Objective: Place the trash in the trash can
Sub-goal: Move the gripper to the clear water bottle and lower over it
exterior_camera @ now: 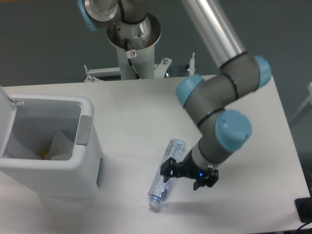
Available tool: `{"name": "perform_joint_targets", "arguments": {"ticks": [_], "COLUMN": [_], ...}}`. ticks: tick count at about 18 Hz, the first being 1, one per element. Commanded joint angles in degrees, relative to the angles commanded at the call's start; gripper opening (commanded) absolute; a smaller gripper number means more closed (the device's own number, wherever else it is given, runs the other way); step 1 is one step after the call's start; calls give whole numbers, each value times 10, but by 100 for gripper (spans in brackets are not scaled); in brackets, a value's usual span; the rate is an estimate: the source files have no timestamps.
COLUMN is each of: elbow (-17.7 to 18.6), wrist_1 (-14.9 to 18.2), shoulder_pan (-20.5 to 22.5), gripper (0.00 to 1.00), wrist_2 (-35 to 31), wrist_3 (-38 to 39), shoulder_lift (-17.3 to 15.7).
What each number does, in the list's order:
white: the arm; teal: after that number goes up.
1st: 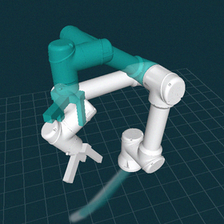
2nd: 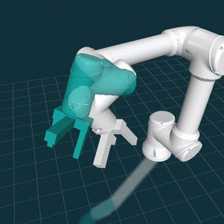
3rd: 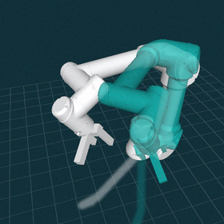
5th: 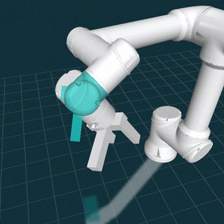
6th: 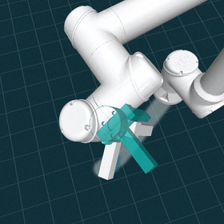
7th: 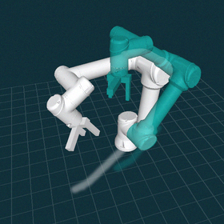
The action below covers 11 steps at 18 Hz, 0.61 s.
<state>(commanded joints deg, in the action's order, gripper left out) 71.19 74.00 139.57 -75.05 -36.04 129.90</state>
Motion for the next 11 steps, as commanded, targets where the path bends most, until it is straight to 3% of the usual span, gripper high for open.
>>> {"name": "perform_joint_targets", "arguments": {"ticks": [9,11], "elbow": [-1,0], "wrist_1": [-12,-11], "shoulder_pan": [-41,-44], "gripper": [100,86], "wrist_2": [-75,-84], "wrist_3": [11,12], "shoulder_lift": [40,43]}}
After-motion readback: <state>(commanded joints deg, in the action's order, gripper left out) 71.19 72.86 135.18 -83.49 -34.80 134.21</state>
